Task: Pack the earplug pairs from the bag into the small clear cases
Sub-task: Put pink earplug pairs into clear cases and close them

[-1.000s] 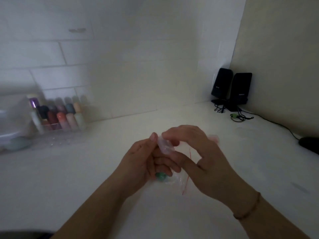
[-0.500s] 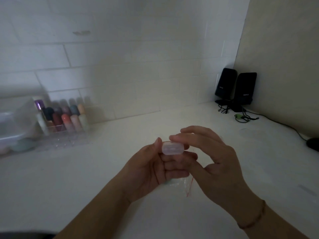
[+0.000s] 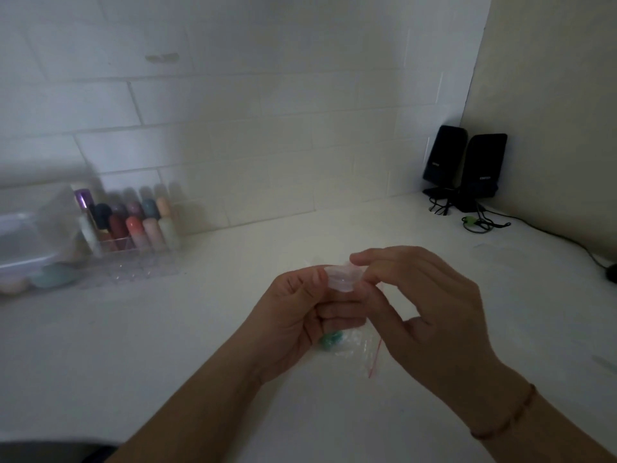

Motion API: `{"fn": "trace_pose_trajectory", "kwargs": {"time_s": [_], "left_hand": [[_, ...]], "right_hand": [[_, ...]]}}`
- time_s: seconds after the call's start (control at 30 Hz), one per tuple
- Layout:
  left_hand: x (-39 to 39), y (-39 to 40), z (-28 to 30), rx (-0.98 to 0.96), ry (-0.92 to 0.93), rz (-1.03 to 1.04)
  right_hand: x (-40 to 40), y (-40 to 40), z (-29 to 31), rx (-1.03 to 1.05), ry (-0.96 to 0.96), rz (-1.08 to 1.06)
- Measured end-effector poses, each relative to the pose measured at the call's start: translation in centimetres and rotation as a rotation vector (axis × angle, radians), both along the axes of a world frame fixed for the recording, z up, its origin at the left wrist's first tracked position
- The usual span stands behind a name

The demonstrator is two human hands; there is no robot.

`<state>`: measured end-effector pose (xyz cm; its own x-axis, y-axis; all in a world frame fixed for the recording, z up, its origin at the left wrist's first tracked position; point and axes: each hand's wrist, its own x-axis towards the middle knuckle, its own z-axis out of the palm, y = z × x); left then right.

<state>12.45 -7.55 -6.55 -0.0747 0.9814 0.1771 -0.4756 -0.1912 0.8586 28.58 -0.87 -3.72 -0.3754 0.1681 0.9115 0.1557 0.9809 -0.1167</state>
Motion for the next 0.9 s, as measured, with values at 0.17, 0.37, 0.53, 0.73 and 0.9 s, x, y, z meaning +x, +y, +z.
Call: {"fn": "trace_pose_trajectory", "kwargs": {"time_s": [0.17,0.37,0.53,0.73,0.9], "left_hand": [[0.2,0.1,0.2,0.058,0.043,0.018],[0.3,0.1,0.1,0.030,0.100,0.062],[0.2,0.0,0.2,0.051,0.123,0.030],[-1.0,0.2,1.5,-0.059,-0.104,0.141],[-3.4,1.0,1.3,-0.138,-0.373,0.423]], "right_hand": [[-0.5,-0.3,-0.2,-0.020,-0.068,-0.112],[-1.0,-0.8,-0.4,-0.062,-0.064,-0.208],[-1.1,-0.2,-0.6,-0.147,-0.040,-0.125],[-1.0,0.4,-0.3,-0.241,-0.126,0.021],[1.9,2.8,0.7,-0.508,-0.303,-0.264]]}}
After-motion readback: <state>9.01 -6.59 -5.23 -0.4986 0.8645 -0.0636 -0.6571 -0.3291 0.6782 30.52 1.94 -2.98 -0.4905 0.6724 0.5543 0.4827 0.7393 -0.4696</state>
